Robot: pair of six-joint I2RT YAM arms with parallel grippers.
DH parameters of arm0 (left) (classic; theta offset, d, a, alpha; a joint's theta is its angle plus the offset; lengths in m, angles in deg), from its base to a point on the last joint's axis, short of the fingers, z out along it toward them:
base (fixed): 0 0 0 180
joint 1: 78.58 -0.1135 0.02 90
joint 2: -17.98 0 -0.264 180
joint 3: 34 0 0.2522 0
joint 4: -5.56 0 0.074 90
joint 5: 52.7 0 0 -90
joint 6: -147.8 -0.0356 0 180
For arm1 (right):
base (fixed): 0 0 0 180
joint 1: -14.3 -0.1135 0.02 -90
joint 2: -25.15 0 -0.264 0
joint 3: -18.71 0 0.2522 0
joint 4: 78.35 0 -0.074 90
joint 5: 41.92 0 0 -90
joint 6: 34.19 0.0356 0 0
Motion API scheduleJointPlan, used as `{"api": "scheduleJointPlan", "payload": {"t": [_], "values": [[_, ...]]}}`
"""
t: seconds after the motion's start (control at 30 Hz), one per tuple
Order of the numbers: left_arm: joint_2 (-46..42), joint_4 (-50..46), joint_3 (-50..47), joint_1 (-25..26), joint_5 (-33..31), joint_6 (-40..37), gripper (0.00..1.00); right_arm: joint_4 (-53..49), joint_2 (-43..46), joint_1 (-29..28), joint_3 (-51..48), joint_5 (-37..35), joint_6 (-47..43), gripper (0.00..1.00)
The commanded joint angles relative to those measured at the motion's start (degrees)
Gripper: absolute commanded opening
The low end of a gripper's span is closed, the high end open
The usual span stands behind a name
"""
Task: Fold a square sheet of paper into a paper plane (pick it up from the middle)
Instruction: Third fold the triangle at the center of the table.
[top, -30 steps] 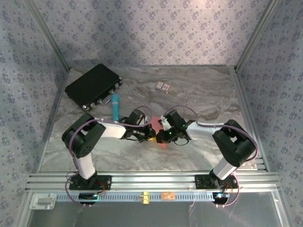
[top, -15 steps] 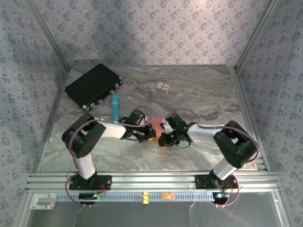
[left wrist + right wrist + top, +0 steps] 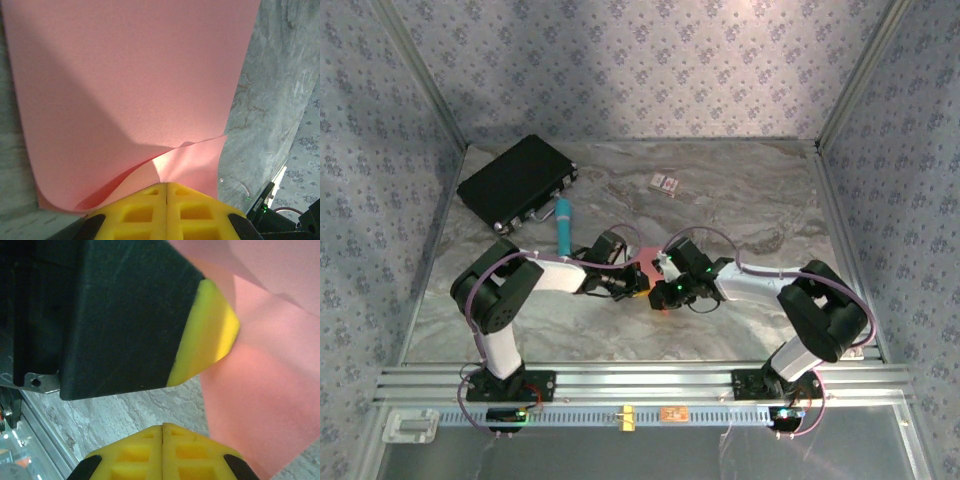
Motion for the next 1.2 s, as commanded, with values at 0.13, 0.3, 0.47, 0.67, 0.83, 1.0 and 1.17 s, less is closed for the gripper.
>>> {"api": "scheduleJointPlan", "payload": {"t": [0.13, 0.3, 0.47, 0.67, 0.83, 1.0, 1.17], "values": [[0.3, -3.4, 0.0, -0.4, -1.2, -1.2, 0.00, -3.6, -2.0, 0.0, -0.6, -3.6, -1.2, 0.07], [0.2, -3.5, 0.0, -0.5, -1.3, -1.2, 0.00, -2.8, -1.0, 0.6, -1.7, -3.5, -1.0, 0.07], [0.3, -3.5, 0.0, -0.6, -1.3, -1.3, 0.00, -1.6, -1.0, 1.5, -3.2, -2.3, -0.8, 0.08], [0.3, -3.5, -0.1, -0.6, -1.3, -1.3, 0.00, 1.4, -0.9, 2.2, -5.2, 0.0, 0.4, 0.09], [0.3, -3.4, -0.3, -0.9, -1.4, -1.3, 0.00, 3.4, -0.2, 3.2, -7.5, 1.5, 1.0, 0.09], [0.2, -3.5, -0.6, -1.2, -1.8, -1.3, 0.00, 7.2, 0.6, 4.6, -10.3, 4.3, 2.1, 0.10], [0.0, -4.0, -0.7, -1.4, -2.1, -1.4, 0.00, 6.8, 2.6, 4.9, -11.4, 4.1, 2.3, 0.11]]}}
